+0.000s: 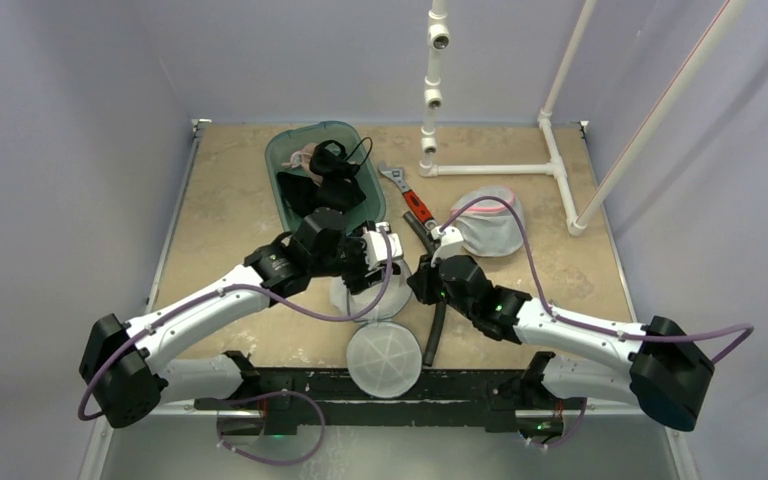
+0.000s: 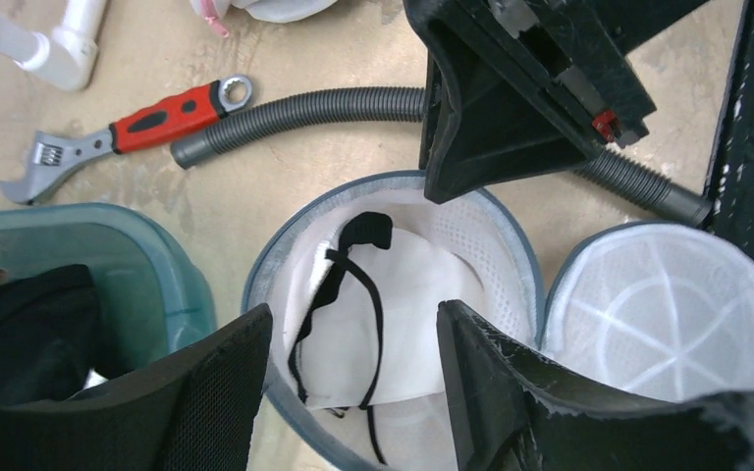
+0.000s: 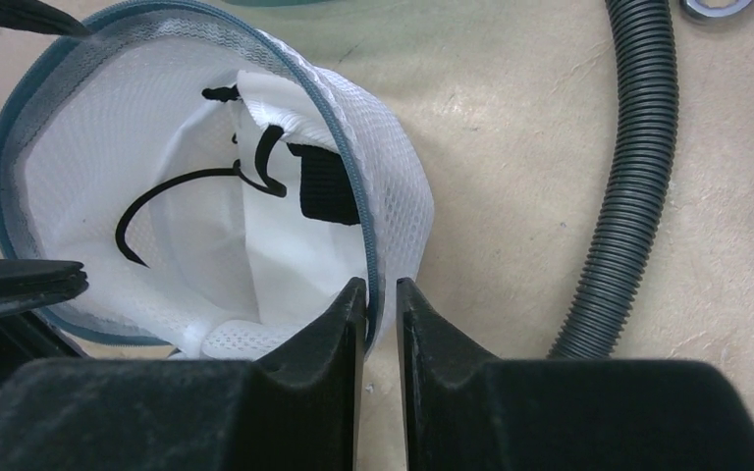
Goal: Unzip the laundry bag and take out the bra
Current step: Pick up the bra from the laundry bag.
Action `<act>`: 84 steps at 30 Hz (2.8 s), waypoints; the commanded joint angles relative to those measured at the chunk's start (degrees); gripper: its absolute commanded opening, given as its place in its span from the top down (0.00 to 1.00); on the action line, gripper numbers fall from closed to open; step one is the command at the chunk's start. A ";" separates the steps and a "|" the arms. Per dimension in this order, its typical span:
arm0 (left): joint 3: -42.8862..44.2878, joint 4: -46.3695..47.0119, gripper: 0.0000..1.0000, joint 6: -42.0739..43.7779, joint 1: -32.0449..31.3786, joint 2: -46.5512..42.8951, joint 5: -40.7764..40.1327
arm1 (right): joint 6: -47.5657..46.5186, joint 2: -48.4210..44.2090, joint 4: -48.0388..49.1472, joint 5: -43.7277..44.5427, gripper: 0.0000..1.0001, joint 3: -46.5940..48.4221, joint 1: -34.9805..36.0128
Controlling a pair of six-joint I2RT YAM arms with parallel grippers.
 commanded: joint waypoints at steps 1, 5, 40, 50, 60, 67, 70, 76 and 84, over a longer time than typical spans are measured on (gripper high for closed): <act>0.32 -1.65 0.39 10.65 -0.03 -1.63 1.33 | -0.61 -1.21 0.06 0.08 0.83 0.12 -0.24; -0.12 -1.21 0.45 11.18 -0.10 -2.42 4.69 | -0.72 -1.64 -0.84 -0.71 0.95 1.25 -0.23; -2.71 9.16 0.27 18.05 -3.28 8.11 -4.74 | -2.24 -5.48 -2.13 -6.38 1.00 1.55 -0.25; -0.77 10.28 0.37 18.23 -3.25 14.47 -1.52 | -2.20 -4.43 -2.52 -5.00 1.00 0.79 -0.25; -1.24 16.89 0.48 18.16 -3.25 16.48 -4.33 | -2.24 -4.98 -2.60 -5.73 1.00 0.24 -0.22; -1.48 20.43 0.36 18.53 -3.30 17.52 -5.30 | -2.04 -6.17 -2.96 -5.69 1.00 -0.28 -0.27; -1.35 21.08 0.45 18.39 -3.26 18.08 -4.71 | -2.06 -6.33 -3.19 -5.67 1.00 -0.29 -0.20; -1.07 22.07 0.85 17.54 -3.25 19.33 -4.96 | -1.73 -6.92 -3.52 -5.80 1.00 -0.38 -0.22; -1.69 22.58 1.00 16.49 -3.26 16.15 -5.15 | -0.97 -8.64 -5.02 -4.40 1.00 -0.39 -0.22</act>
